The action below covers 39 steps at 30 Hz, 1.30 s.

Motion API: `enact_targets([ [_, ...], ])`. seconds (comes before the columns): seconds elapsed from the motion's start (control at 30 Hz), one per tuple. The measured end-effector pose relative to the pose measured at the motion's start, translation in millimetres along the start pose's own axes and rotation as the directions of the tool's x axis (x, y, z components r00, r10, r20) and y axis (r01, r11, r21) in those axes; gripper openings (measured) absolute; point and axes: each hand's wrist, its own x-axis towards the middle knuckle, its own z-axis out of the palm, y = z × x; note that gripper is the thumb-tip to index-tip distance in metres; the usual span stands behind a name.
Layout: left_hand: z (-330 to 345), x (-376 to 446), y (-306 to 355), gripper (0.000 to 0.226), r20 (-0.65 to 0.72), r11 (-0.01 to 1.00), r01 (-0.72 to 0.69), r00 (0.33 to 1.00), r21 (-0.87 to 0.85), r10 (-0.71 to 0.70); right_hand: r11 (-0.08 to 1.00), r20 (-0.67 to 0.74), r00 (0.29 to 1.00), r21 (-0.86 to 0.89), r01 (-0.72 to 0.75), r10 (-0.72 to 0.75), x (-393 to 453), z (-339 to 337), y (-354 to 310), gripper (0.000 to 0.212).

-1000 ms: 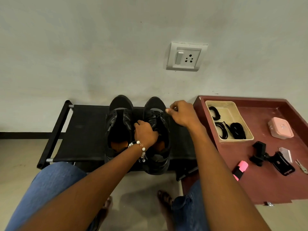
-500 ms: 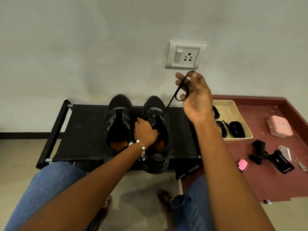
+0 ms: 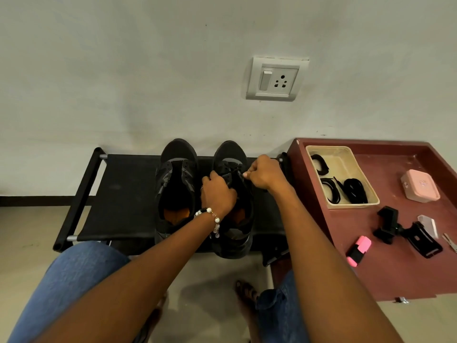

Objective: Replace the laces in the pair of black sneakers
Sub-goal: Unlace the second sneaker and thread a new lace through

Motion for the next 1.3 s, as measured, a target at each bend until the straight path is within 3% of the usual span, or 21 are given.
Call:
enact_targets([
  [0.1,1.0,0.4,-1.8,0.061,-0.005,0.999,-0.005,1.000,0.045,0.005,0.983,-0.075,0.997,0.180,0.026,-0.013,-6.6,-7.9,-8.6,0.018],
  [0.23,4.6,-0.8,-0.6,0.060,-0.027,0.997,-0.006,1.000,0.082,0.008,0.906,-0.167,0.983,0.423,-0.003,0.081,-16.3,-18.8,-10.6,0.010],
  [0.33,6.2,-1.2,1.3,0.063,-0.023,0.996,-0.003,1.000,0.087,0.005,0.887,-0.156,0.979,0.460,-0.046,0.132,-18.8,-21.3,-8.1,0.008],
  [0.43,4.2,0.1,1.6,0.064,-0.014,0.998,0.006,1.000,0.064,-0.005,0.942,-0.164,0.982,0.335,-0.028,0.088,-18.7,-26.8,-9.3,0.020],
  [0.5,1.3,-0.5,1.0,0.062,0.002,0.999,0.007,1.000,0.036,-0.007,0.998,-0.179,0.983,0.051,-0.037,0.046,-18.9,-30.5,-10.4,0.030],
  [0.57,-2.3,-0.6,-1.2,0.061,0.010,1.000,-0.002,1.000,0.006,0.002,0.979,-0.194,0.980,-0.189,-0.081,0.044,-21.5,-34.2,-13.9,0.031],
  [0.7,-14.3,-2.8,-1.3,0.068,-0.013,0.993,-0.113,0.994,-0.029,0.113,0.959,-0.226,0.973,-0.284,-0.016,-0.051,-24.8,-38.6,-17.6,0.037],
  [0.73,-18.8,-3.8,-0.9,0.070,-0.013,0.989,-0.148,0.989,-0.023,0.147,0.966,-0.245,0.963,-0.255,0.042,-0.107,-24.0,-38.3,-17.2,0.037],
  [0.8,-28.6,-6.2,-1.7,0.064,-0.013,0.981,-0.193,0.981,0.010,0.194,0.994,-0.272,0.956,-0.016,0.110,-0.111,-23.4,-36.2,-17.6,0.035],
  [0.87,-34.8,-8.3,-5.6,0.050,-0.002,0.972,-0.231,0.973,0.034,0.231,0.950,-0.219,0.974,0.291,0.118,-0.054,-27.6,-32.6,-23.4,0.027],
  [0.93,-35.8,-10.9,-9.5,0.050,0.018,0.965,-0.257,0.966,0.045,0.257,0.879,-0.153,0.988,0.468,0.092,-0.022,-31.9,-27.9,-28.9,0.020],
  [1.03,-32.1,-14.6,-10.8,0.056,0.017,0.952,-0.285,0.959,0.114,0.285,0.938,-0.160,0.979,0.305,0.167,-0.122,-29.5,-18.0,-28.5,0.011],
  [1.13,-27.9,-14.5,-9.6,0.053,-0.014,0.948,-0.291,0.955,0.132,0.295,0.967,-0.135,0.962,0.068,0.246,-0.236,-21.4,-9.8,-24.5,0.023],
  [1.3,-27.2,-13.1,-6.3,0.035,-0.046,0.950,-0.289,0.954,0.121,0.296,0.963,-0.100,0.958,-0.024,0.268,-0.269,-12.0,0.1,-18.1,0.014],
])
